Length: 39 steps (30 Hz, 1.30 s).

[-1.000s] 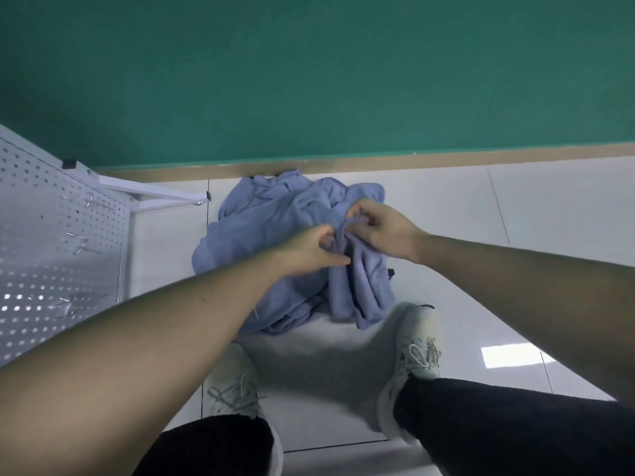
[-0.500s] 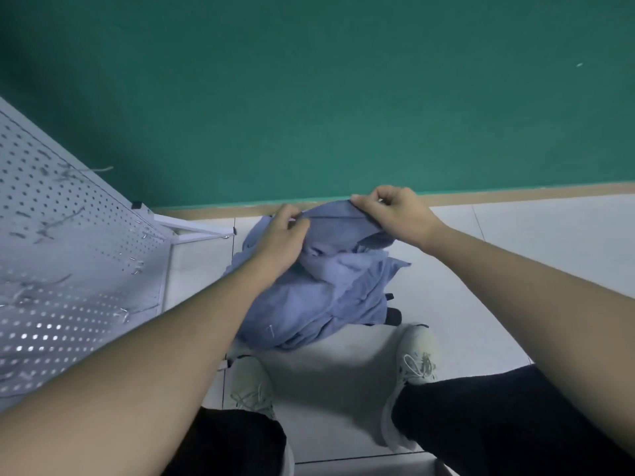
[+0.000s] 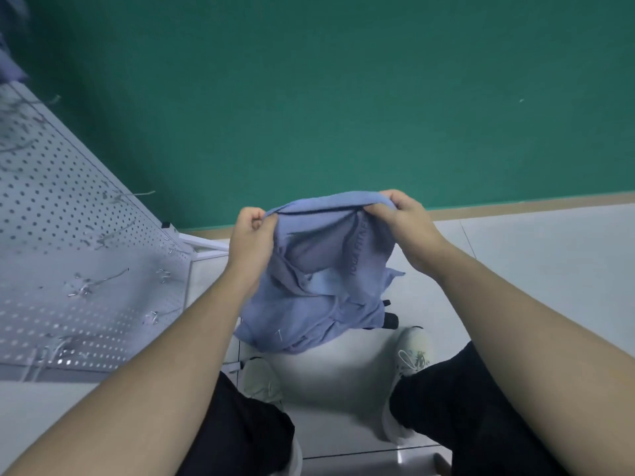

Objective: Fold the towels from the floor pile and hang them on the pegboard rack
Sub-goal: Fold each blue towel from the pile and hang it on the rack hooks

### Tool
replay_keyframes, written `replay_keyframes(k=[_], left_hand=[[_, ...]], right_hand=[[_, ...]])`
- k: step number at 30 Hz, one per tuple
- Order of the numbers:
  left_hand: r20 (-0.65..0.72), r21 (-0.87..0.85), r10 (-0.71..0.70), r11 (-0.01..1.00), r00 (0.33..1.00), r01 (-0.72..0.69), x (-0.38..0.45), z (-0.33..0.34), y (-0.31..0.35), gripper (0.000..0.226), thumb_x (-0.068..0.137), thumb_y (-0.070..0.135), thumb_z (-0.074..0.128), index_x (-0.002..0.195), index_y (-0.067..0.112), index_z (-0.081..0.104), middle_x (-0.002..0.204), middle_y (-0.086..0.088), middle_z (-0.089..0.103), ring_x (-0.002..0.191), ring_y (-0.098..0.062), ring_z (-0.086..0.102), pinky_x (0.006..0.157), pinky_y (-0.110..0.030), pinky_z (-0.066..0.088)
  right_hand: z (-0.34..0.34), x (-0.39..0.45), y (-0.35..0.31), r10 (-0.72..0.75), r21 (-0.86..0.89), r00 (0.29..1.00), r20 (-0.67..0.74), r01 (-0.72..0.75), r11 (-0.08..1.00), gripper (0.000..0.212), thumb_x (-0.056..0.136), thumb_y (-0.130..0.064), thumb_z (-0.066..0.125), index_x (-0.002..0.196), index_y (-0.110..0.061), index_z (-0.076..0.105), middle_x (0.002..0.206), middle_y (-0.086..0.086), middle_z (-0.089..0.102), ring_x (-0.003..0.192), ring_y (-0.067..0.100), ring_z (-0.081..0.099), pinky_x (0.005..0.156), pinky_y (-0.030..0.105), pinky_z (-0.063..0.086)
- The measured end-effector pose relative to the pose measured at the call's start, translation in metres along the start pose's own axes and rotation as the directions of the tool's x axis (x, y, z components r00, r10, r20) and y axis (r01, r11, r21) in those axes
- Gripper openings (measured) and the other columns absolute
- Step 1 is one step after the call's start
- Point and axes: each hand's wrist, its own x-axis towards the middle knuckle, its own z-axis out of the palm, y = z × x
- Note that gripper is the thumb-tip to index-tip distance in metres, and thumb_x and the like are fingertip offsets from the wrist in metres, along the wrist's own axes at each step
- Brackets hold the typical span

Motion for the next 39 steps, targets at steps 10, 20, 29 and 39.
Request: replay_keyframes(k=[10, 20, 29, 39], left_hand=[[0.474, -0.200, 0.197, 0.973, 0.858, -0.113, -0.050, 0.020, 0.026, 0.041, 0.091, 0.005, 0.064, 0.122, 0.026, 0.047, 0.124, 0.003, 0.063, 0.121, -0.011, 0.059, 0.096, -0.018, 0.047], [0.217, -0.124, 0.170, 0.982, 0.961, -0.145, -0.051, 0.032, 0.030, 0.009, 0.095, 0.020, 0.067, 0.089, 0.022, 0.073, 0.075, 0.014, 0.068, 0.071, 0.000, 0.058, 0.070, -0.017, 0.046], [0.155, -0.609, -0.096, 0.775, 0.983, 0.172, -0.036, 0.018, 0.037, 0.009, 0.098, 0.008, 0.059, 0.101, 0.017, 0.057, 0.080, 0.001, 0.072, 0.069, -0.011, 0.067, 0.064, -0.026, 0.055], [0.042, -0.563, -0.229, 0.798, 0.973, 0.212, -0.012, -0.001, 0.029, 0.013, 0.094, 0.011, 0.055, 0.084, 0.020, 0.052, 0.080, 0.001, 0.058, 0.071, -0.013, 0.056, 0.061, -0.027, 0.045]], right_hand=[[0.023, -0.022, -0.020, -0.357, -0.129, 0.915, 0.185, 0.383, 0.915, 0.041, 0.082, 0.011, 0.057, 0.094, -0.027, 0.066, 0.095, -0.017, 0.067, 0.089, -0.005, 0.061, 0.085, 0.015, 0.046], [0.024, -0.016, -0.012, -0.256, -0.249, 0.920, 0.297, 0.333, 0.909, 0.042, 0.087, -0.023, 0.077, 0.109, -0.026, 0.042, 0.071, 0.004, 0.065, 0.063, 0.015, 0.054, 0.066, 0.029, 0.047], [-0.004, 0.003, 0.000, -0.015, -0.442, 0.951, 0.309, 0.157, 0.883, 0.033, 0.086, -0.031, 0.078, 0.072, -0.020, 0.051, 0.066, -0.006, 0.052, 0.060, 0.009, 0.045, 0.061, 0.027, 0.038], [-0.026, 0.014, -0.002, 0.056, -0.677, 0.959, 0.277, 0.154, 0.720, 0.053, 0.080, -0.051, 0.078, 0.061, -0.019, 0.040, 0.058, -0.008, 0.040, 0.055, 0.012, 0.037, 0.056, 0.030, 0.029]])
